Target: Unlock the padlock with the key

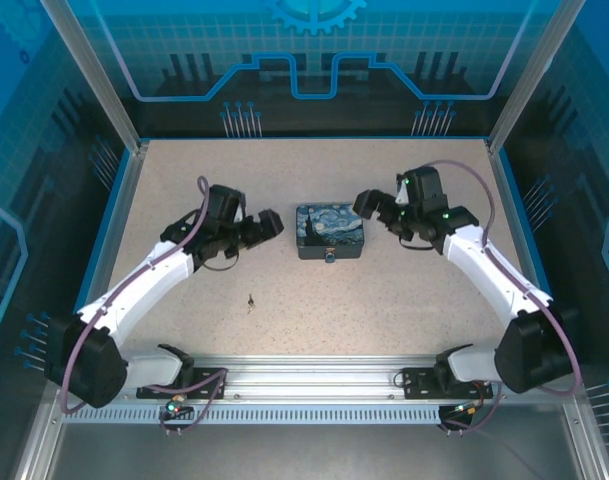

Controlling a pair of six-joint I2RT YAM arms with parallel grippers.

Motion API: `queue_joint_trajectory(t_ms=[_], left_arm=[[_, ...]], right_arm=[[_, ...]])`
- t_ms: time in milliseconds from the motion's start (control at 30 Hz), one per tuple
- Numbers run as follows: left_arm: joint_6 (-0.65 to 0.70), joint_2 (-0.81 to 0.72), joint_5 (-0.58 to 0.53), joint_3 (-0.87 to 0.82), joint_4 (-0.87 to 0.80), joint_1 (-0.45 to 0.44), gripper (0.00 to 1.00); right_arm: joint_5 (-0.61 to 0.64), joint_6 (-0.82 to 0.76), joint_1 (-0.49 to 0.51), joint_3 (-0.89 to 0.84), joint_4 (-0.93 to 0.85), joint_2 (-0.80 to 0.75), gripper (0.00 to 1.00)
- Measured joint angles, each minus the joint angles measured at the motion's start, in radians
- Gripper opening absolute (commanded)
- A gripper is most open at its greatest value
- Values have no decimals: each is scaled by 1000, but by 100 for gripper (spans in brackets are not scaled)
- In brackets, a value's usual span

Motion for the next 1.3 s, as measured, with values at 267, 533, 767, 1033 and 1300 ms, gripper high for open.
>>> queue_joint_trajectory(t_ms=[267, 533, 767, 1033, 1300], left_arm=[[-76, -68, -100, -213, -159, -101, 96], [-139, 62, -220, -203, -188, -207, 83], [-186, 166, -296, -161, -195, -264, 70], [-220, 256, -318, -145, -178, -295, 53], [-238, 290, -317, -147, -132, -297, 48]], right_arm=[[-13, 34, 153, -235, 54, -127, 100], [-63, 70, 157, -306, 98, -142, 98], [-63, 66, 157, -294, 102, -156, 97], [-35, 62, 156, -278, 84, -156, 98], [-26, 59, 142, -278, 66, -155, 99]])
